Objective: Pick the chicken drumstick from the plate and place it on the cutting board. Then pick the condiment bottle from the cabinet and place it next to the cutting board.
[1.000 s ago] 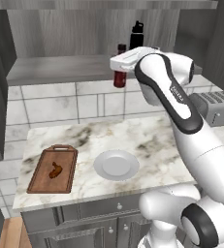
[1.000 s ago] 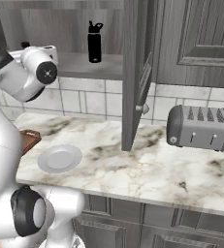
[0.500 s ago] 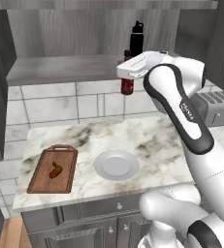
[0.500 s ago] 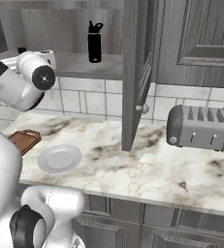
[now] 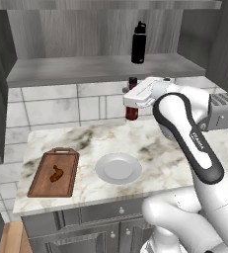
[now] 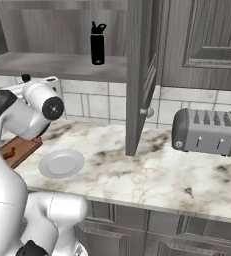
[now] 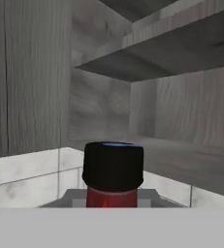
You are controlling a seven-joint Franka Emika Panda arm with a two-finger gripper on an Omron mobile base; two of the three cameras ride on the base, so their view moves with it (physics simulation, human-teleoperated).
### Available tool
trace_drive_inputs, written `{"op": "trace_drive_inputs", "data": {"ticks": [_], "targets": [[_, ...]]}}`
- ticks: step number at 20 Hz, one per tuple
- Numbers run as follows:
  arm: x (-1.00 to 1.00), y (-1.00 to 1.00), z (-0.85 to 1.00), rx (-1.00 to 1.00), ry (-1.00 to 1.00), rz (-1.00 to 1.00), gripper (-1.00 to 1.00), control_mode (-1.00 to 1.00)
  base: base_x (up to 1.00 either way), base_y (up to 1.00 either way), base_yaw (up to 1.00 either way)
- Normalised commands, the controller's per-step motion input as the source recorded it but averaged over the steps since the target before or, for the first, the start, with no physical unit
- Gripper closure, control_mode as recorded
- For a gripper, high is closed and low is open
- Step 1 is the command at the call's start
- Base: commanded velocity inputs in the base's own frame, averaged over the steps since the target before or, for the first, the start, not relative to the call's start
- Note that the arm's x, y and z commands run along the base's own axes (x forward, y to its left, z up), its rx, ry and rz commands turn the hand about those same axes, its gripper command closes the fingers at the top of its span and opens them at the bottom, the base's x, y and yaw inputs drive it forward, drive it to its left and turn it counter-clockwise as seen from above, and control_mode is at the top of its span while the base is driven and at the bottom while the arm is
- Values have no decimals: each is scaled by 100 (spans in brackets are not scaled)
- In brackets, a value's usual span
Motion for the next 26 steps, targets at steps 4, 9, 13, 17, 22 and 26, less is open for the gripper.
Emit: {"op": "trace_drive_inputs", "data": {"ticks": [4,9,13,17,22,26], "targets": [[-13,0,-47,2,0,5,100,-100,0,0,0],[-13,0,-25,0,0,5,100,-100,0,0,0],[-11,-1,-8,0,0,4,100,-100,0,0,0],[-12,-7,0,0,0,4,100,-100,0,0,0],[-6,-6,-7,0,0,6,100,-100,0,0,0],[-1,-6,-14,0,0,7,100,-100,0,0,0]]}}
